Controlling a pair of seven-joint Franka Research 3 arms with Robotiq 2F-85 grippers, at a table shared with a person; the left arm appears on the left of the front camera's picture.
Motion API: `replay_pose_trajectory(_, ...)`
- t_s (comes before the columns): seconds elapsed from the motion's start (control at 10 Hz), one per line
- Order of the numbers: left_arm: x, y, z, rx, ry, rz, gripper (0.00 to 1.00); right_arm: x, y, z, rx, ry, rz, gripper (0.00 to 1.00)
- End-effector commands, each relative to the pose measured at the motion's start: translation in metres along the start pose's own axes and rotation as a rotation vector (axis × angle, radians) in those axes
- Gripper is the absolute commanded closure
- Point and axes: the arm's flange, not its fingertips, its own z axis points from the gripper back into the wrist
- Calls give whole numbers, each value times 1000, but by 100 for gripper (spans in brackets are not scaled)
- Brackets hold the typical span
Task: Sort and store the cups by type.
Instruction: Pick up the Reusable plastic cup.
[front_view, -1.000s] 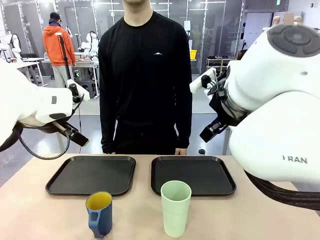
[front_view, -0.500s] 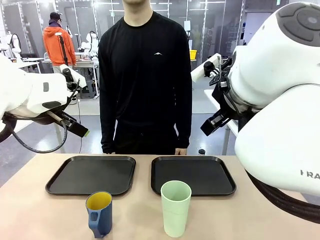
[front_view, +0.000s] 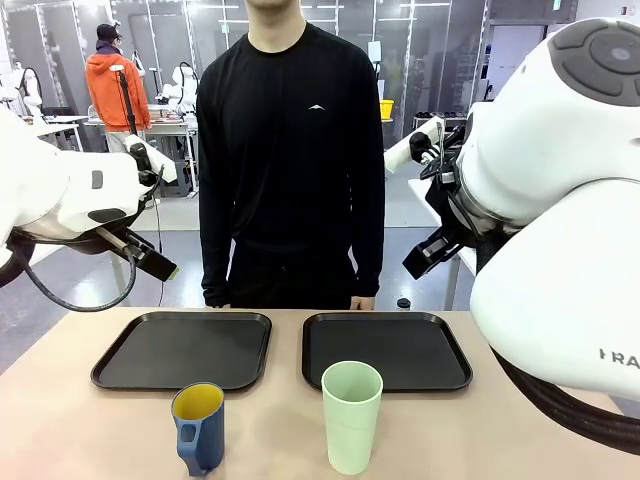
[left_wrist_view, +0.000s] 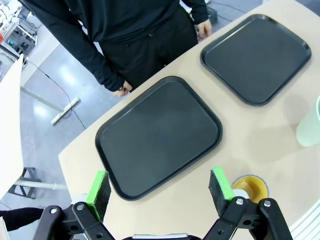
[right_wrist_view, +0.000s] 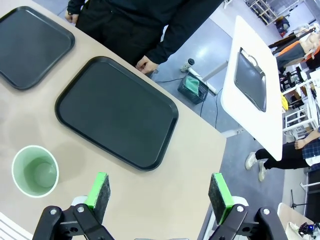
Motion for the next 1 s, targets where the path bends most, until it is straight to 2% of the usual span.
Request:
replay_pose_trajectory(0.0, -6, 1, 0, 45, 35, 3, 0, -2, 2, -5, -2, 0, -17, 0)
replay_pose_trajectory(0.2, -13, 13, -11, 44, 72, 27, 0, -7, -10, -22, 22, 35, -42, 0)
replay_pose_trajectory(0.5, -42, 53, -52, -16, 184, 128, 0, -28, -40, -87, 86, 134, -134, 0)
replay_pose_trajectory(0.7, -68, 69, -90, -75, 254, 176, 0, -45, -45, -129, 121, 210, -185, 0)
replay_pose_trajectory(0.9, -87, 73, -119, -130, 290, 206, 0, -57, -38, -161, 183, 245, -192, 0)
